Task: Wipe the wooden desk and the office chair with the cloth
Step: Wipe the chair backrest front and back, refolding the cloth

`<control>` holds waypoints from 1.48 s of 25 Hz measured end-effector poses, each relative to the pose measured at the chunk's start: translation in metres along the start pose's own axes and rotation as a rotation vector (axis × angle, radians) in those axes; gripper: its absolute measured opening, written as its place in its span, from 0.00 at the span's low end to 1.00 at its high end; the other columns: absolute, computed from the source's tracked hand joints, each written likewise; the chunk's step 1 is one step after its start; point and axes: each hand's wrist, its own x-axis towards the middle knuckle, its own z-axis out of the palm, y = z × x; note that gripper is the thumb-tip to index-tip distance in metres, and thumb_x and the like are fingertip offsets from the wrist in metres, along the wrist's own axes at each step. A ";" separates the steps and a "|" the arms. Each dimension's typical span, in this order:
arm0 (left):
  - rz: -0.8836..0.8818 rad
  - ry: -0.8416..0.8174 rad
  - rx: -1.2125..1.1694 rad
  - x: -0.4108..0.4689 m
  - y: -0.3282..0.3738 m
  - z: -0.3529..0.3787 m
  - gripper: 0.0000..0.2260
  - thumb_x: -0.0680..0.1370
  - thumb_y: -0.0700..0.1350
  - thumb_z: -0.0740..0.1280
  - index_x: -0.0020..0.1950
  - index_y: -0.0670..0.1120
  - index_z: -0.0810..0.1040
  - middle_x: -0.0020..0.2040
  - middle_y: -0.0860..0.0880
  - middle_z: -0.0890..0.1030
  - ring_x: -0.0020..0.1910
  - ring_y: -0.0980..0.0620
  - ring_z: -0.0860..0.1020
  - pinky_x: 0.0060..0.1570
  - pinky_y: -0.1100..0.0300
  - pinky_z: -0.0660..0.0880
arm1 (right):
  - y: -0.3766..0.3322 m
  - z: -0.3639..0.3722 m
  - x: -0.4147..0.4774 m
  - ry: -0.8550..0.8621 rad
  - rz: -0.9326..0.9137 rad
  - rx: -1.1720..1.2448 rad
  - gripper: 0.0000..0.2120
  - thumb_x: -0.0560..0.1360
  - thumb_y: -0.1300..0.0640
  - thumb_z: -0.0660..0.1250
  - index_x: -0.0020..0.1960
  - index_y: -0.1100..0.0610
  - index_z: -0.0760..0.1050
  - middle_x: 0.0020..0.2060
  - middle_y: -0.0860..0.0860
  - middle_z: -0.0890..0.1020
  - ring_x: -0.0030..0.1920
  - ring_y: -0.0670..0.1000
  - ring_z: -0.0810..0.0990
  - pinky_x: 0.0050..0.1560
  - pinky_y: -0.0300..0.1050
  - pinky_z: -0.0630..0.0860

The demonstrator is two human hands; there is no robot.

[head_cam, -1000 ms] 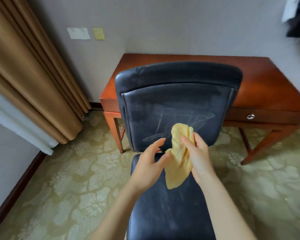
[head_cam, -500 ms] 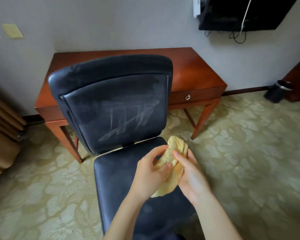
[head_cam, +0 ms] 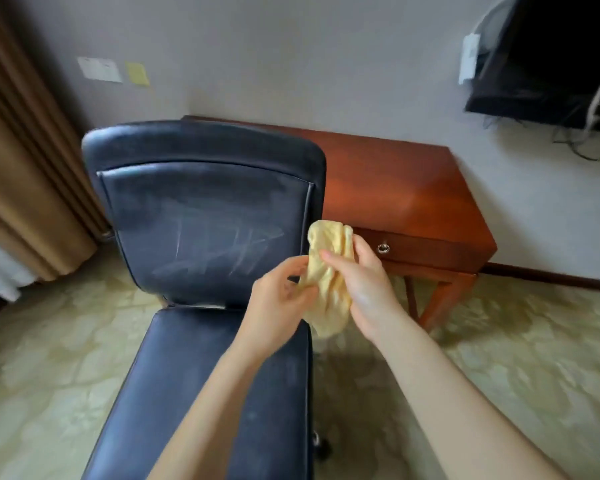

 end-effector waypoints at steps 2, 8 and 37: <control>-0.030 0.087 -0.044 0.000 0.011 0.041 0.18 0.74 0.36 0.64 0.55 0.59 0.77 0.46 0.66 0.80 0.37 0.64 0.77 0.37 0.71 0.74 | -0.008 -0.038 0.008 -0.075 0.024 -0.038 0.11 0.74 0.62 0.68 0.54 0.51 0.77 0.48 0.51 0.84 0.49 0.52 0.83 0.53 0.51 0.79; -0.159 0.308 -0.036 -0.017 0.051 0.095 0.17 0.75 0.36 0.66 0.55 0.57 0.77 0.43 0.66 0.80 0.40 0.66 0.78 0.38 0.73 0.73 | -0.036 -0.085 0.014 -0.334 0.146 -0.053 0.12 0.75 0.61 0.68 0.58 0.52 0.76 0.48 0.50 0.84 0.48 0.50 0.84 0.50 0.48 0.79; -0.514 0.651 0.449 0.149 -0.062 0.083 0.42 0.74 0.53 0.70 0.78 0.48 0.47 0.78 0.52 0.45 0.77 0.48 0.44 0.74 0.51 0.49 | -0.113 0.083 0.290 -0.821 -1.815 -1.705 0.20 0.68 0.72 0.61 0.57 0.58 0.76 0.54 0.58 0.76 0.51 0.62 0.72 0.44 0.53 0.67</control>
